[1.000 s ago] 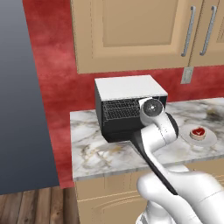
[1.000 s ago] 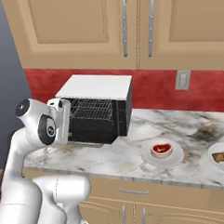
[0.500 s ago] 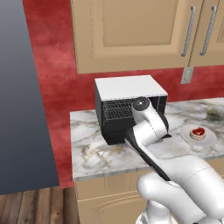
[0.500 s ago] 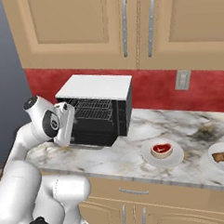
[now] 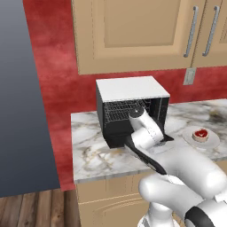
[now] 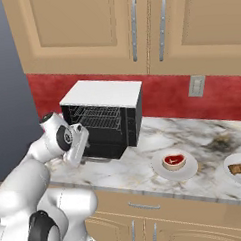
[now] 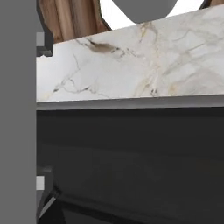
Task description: Open the toaster oven door. Place the baguette on the bottom rack in the toaster oven and place the steak on the top rack.
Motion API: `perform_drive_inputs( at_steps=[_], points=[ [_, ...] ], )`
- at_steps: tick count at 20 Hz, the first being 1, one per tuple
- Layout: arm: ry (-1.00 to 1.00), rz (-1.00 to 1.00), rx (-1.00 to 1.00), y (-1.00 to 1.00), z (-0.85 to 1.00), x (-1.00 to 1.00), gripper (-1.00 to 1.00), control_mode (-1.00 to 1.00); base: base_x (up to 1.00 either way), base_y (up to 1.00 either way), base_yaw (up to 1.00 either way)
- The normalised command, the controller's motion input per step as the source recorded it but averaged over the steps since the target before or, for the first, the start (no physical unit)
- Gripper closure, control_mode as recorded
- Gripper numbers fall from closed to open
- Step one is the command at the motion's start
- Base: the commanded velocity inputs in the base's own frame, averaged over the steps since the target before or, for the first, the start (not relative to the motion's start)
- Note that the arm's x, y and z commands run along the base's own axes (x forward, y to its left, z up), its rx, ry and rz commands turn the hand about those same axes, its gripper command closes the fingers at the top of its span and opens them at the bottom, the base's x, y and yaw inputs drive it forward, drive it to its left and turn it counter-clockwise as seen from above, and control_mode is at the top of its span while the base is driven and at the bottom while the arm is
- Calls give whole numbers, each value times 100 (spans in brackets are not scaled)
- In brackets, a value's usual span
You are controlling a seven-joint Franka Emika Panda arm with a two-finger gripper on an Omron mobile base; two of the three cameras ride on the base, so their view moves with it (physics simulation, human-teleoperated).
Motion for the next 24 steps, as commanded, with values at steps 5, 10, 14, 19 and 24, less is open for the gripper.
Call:
perform_drive_inputs(
  at_steps=[5, 10, 14, 19, 24],
  points=[
    [11, 0, 1, -2, -61, 0, -100, -100, 0, 0, 0],
    [19, 0, 0, 0, -40, 0, -100, -100, 0, 0, 0],
    [8, 0, 2, -1, 51, 0, -100, -100, 0, 0, 0],
    [0, 0, 16, -22, 98, -11, -100, -100, 0, 0, 0],
    [1, 15, 33, -55, 22, -23, -100, -100, 0, 0, 0]
  ],
)
